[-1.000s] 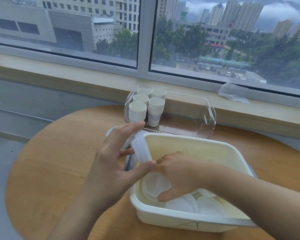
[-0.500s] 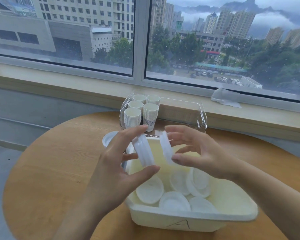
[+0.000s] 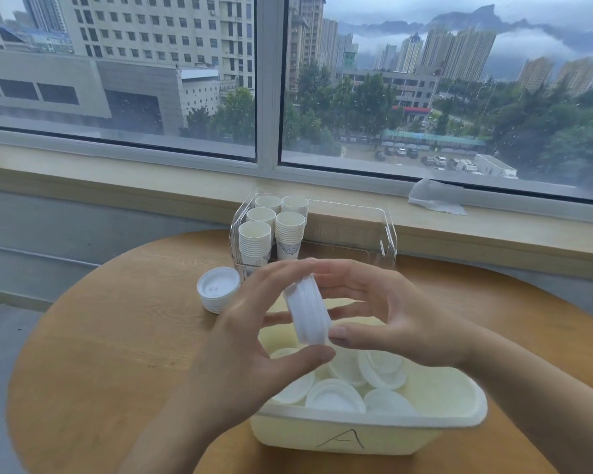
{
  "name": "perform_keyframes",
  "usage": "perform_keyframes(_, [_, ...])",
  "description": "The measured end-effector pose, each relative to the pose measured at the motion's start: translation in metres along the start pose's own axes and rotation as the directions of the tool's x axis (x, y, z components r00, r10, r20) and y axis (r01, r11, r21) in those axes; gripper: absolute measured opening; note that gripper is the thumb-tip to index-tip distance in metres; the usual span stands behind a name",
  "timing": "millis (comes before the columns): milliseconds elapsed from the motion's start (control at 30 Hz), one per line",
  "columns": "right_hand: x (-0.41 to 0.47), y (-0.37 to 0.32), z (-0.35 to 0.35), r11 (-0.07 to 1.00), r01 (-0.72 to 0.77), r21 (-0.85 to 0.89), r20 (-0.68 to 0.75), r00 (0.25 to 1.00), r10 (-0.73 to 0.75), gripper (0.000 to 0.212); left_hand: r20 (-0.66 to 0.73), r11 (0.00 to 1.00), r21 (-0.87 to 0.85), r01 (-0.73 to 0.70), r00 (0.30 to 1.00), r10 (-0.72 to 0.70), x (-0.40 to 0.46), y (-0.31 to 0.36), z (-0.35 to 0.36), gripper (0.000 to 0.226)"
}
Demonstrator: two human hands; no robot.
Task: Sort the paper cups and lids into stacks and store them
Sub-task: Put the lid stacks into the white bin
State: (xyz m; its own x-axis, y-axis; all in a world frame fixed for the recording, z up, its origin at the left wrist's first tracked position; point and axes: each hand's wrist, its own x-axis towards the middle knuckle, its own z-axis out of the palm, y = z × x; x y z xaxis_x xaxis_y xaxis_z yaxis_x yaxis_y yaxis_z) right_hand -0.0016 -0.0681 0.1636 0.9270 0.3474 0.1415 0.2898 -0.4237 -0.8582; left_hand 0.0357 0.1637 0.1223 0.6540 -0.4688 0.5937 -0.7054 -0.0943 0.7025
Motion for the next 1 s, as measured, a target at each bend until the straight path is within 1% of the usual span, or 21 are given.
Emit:
perform_keyframes(233, [0.002,0.002,0.003,0.997,-0.011,0.07,-0.014,1.0,0.012,0.077,0.005,0.999,0.033,-0.035,0.999,0.035,-0.001,-0.002,0.001,0.084])
perform_keyframes(333, [0.005,0.003,0.006,0.995,-0.008,0.102,-0.019,1.0,0.01,0.077,-0.018,0.997,0.052,-0.05,0.999,0.051,0.001,-0.002,0.002,0.086])
perform_keyframes(433, [0.009,0.004,0.009,0.992,-0.01,0.128,-0.023,1.0,0.013,0.077,-0.056,0.996,0.067,-0.053,0.997,0.057,0.002,-0.003,0.001,0.082])
perform_keyframes(533, [0.016,0.005,0.01,0.992,-0.023,0.127,-0.014,1.0,0.025,0.078,-0.088,0.995,0.08,-0.062,0.994,0.069,0.001,-0.007,-0.001,0.075])
perform_keyframes(633, [0.022,0.009,0.007,0.994,-0.071,0.088,0.0,0.997,0.071,0.074,-0.126,0.992,0.118,-0.05,0.99,0.065,0.0,-0.013,-0.007,0.076])
perform_keyframes(700, [0.027,0.016,0.006,0.993,-0.12,-0.01,0.003,0.993,0.12,0.07,-0.168,0.99,0.138,-0.018,0.985,0.041,-0.001,-0.021,-0.015,0.076])
perform_keyframes(767, [0.035,0.026,0.006,0.956,-0.15,-0.252,0.039,0.985,0.165,0.068,-0.201,0.988,0.154,0.024,0.98,0.007,-0.005,-0.029,-0.023,0.077])
perform_keyframes(800, [0.04,0.031,0.007,0.905,-0.143,-0.401,0.079,0.979,0.19,0.068,-0.212,0.985,0.166,0.044,0.977,-0.008,-0.006,-0.034,-0.026,0.079])
perform_keyframes(867, [0.051,0.04,0.014,0.772,-0.066,-0.633,0.191,0.952,0.238,0.072,-0.232,0.982,0.171,0.079,0.972,-0.038,-0.009,-0.04,-0.031,0.081])
perform_keyframes(900, [0.056,0.045,0.019,0.713,-0.014,-0.701,0.245,0.934,0.26,0.075,-0.236,0.983,0.16,0.091,0.97,-0.051,-0.011,-0.041,-0.033,0.081])
perform_keyframes(1000, [0.069,0.06,0.036,0.613,0.096,-0.784,0.359,0.876,0.322,0.087,-0.223,0.985,0.146,0.094,0.973,-0.059,-0.014,-0.045,-0.036,0.081])
